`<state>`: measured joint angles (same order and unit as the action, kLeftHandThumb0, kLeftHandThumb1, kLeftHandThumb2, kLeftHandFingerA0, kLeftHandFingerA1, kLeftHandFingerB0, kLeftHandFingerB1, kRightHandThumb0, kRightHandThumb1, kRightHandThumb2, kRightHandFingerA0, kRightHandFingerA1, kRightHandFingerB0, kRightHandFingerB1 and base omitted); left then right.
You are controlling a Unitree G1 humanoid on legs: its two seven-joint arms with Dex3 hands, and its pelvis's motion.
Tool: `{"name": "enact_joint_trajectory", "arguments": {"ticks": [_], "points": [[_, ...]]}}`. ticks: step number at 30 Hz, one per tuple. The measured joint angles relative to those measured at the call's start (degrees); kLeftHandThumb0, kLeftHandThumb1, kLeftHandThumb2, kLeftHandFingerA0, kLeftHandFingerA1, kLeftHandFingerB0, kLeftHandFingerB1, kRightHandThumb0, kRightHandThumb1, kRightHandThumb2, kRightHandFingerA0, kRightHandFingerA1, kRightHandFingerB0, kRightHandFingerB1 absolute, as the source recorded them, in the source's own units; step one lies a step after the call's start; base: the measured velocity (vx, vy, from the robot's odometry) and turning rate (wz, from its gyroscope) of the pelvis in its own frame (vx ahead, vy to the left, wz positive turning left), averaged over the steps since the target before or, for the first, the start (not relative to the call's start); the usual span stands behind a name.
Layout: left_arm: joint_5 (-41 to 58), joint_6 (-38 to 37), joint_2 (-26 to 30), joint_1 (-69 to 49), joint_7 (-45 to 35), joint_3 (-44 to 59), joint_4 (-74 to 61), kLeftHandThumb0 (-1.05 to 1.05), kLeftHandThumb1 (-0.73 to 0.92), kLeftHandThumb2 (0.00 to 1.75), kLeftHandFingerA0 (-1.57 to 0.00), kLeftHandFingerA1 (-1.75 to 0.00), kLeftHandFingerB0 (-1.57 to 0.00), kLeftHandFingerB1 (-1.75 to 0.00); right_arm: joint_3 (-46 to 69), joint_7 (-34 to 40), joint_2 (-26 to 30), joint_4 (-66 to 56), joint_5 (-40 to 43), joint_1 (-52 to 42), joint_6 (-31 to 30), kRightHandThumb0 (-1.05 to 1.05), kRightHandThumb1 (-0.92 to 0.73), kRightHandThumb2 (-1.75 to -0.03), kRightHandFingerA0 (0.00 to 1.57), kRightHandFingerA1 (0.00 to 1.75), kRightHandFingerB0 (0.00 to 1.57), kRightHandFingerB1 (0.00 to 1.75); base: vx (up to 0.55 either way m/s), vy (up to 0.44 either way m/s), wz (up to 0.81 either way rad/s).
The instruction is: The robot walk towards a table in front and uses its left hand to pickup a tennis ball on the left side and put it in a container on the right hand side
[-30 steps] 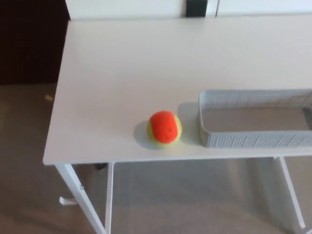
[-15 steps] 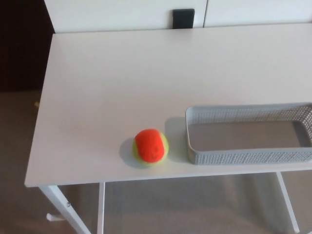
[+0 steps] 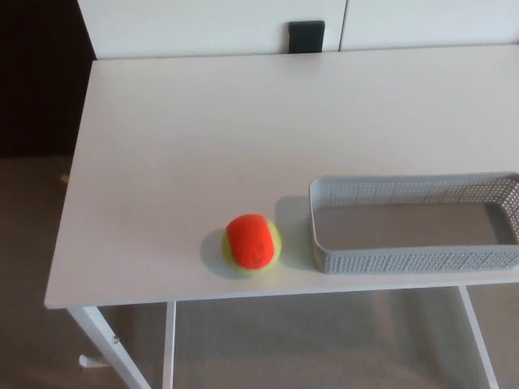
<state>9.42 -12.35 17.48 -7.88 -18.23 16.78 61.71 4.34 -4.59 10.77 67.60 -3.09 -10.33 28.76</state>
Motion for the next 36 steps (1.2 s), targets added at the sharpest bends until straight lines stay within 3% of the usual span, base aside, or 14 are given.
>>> {"name": "enact_joint_trajectory", "arguments": {"ticks": [3, 11, 12, 13, 15, 16, 17, 18, 19, 20, 22, 23, 28, 36], "points": [[0.44, 0.17, 0.21, 0.6, 0.73, 1.57, -0.01, 0.01, 0.54, 0.55, -0.39, -0.4, -0.33, -0.34, 0.08, 0.01, -0.05, 0.2, 0.01, 0.19, 0.04, -0.72, -0.55, -0.56, 0.23, 1.43, 0.0, 0.62, 0.0, 0.0, 0.0], [3.01, 0.62, 3.26, -1.03, 4.38, 10.22, -10.02, -0.13, 0.49, 0.55, -0.31, -0.39, -0.28, -0.33, 0.12, 0.04, -0.18, 0.91, -0.02, 0.8, 0.05, -0.71, -0.55, -0.55, 0.24, 1.42, 0.0, 0.63, 0.0, 0.0, 0.0], [3.03, 0.61, 3.29, -1.22, 4.68, 10.58, -11.26, -0.15, 0.46, 0.55, -0.32, -0.4, -0.29, -0.34, 0.12, 0.04, -0.2, 0.92, -0.02, 0.88, 0.05, -0.8, -0.45, -0.77, 0.38, 1.1, 0.0, 0.59, 0.0, 0.0, 0.0], [3.06, 0.62, 3.31, -1.65, 5.32, 11.38, -14.71, -0.13, 0.43, 0.52, -0.36, -0.43, -0.33, -0.35, 0.1, 0.04, -0.27, 0.93, -0.03, 1.11, 0.05, -0.71, -0.58, -0.52, 0.2, 1.37, 0.0, 0.63, 0.0, 0.0, 0.0], [3.06, 0.63, 3.23, -1.91, 5.77, 12.01, -19.11, -0.09, 0.43, 0.52, -0.34, -0.47, -0.31, -0.36, 0.06, 0.04, -0.39, 0.98, -0.04, 1.33, 0.04, -0.71, -0.58, -0.52, 0.2, 1.38, 0.0, 0.65, 0.0, 0.0, 0.0], [3.06, 0.63, 3.2, -1.9, 6.0, 12.24, -21.34, -0.08, 0.24, 0.81, -0.28, -0.66, -0.22, -0.61, 0.03, 0.04, -0.44, 0.99, -0.05, 1.45, 0.04, -0.79, -0.6, -0.46, 0.2, 1.45, 0.0, 0.64, 0.0, 0.0, 0.0], [3.07, 0.63, 3.17, -1.8, 6.26, 12.56, -24.55, -0.08, 0.24, 0.81, -0.28, -0.66, -0.22, -0.61, 0.0, 0.04, -0.51, 1.0, -0.06, 1.65, 0.04, -0.79, -0.6, -0.46, 0.2, 1.45, 0.0, 0.64, 0.0, 0.0, 0.0], [3.07, 0.63, 3.17, -1.7, 6.39, 12.64, -26.33, -0.28, 0.32, 0.5, -0.25, -0.97, -0.17, -0.79, -0.01, 0.04, -0.54, 0.99, -0.07, 1.73, 0.04, -0.78, -0.6, -0.45, 0.18, 1.45, 0.0, 0.66, 0.0, 0.0, 0.0], [3.07, 0.63, 3.17, -1.48, 6.51, 12.69, -28.57, -0.28, 0.32, 0.5, -0.25, -0.97, -0.17, -0.79, -0.02, 0.04, -0.58, 0.98, -0.08, 1.79, 0.04, -0.78, -0.6, -0.45, 0.18, 1.45, 0.0, 0.66, 0.0, 0.0, 0.0], [3.07, 0.65, 3.17, -1.29, 6.61, 12.71, -30.49, -0.42, 0.28, 0.45, -0.13, -1.24, -0.07, -1.16, -0.03, 0.04, -0.64, 0.97, -0.09, 1.85, 0.04, -0.78, -0.61, -0.48, 0.22, 1.45, 0.0, 0.63, 0.0, 0.0, 0.0], [3.07, 0.66, 3.18, -0.5, 6.65, 12.58, -35.86, -0.48, 0.25, 0.47, -0.2, -1.21, -0.12, -1.13, -0.04, 0.03, -0.81, 0.96, -0.11, 2.03, 0.03, -0.78, -0.61, -0.48, 0.22, 1.45, 0.0, 0.64, 0.0, 0.0, 0.0], [3.07, 0.67, 3.21, 0.1, 6.63, 12.34, -38.56, -0.56, 0.17, 0.48, -0.36, -0.97, -0.29, -0.93, -0.05, 0.03, -0.91, 0.95, -0.11, 2.15, 0.03, -0.75, -0.6, -0.47, 0.22, 1.45, 0.0, 0.63, 0.0, 0.0, 0.0], [2.95, 1.99, 3.78, 4.36, 6.38, 9.15, -50.18, -0.47, 0.13, 0.46, -0.52, -0.66, -0.5, -0.58, -0.04, 0.03, -1.28, 0.9, -0.14, 2.59, 0.01, -0.76, -0.57, -0.49, 0.23, 1.43, 0.0, 0.64, 0.0, 0.0, 0.0], [0.09, 7.51, 9.51, 17.97, 2.89, -4.66, -64.05, -0.35, 0.1, 0.43, -0.62, -0.36, -0.51, -0.4, -0.07, 0.05, -1.43, 0.9, -0.24, 4.05, -0.35, -0.74, -0.58, -0.48, 0.24, 1.46, 0.0, 0.66, 0.0, 0.0, 0.0]]}}
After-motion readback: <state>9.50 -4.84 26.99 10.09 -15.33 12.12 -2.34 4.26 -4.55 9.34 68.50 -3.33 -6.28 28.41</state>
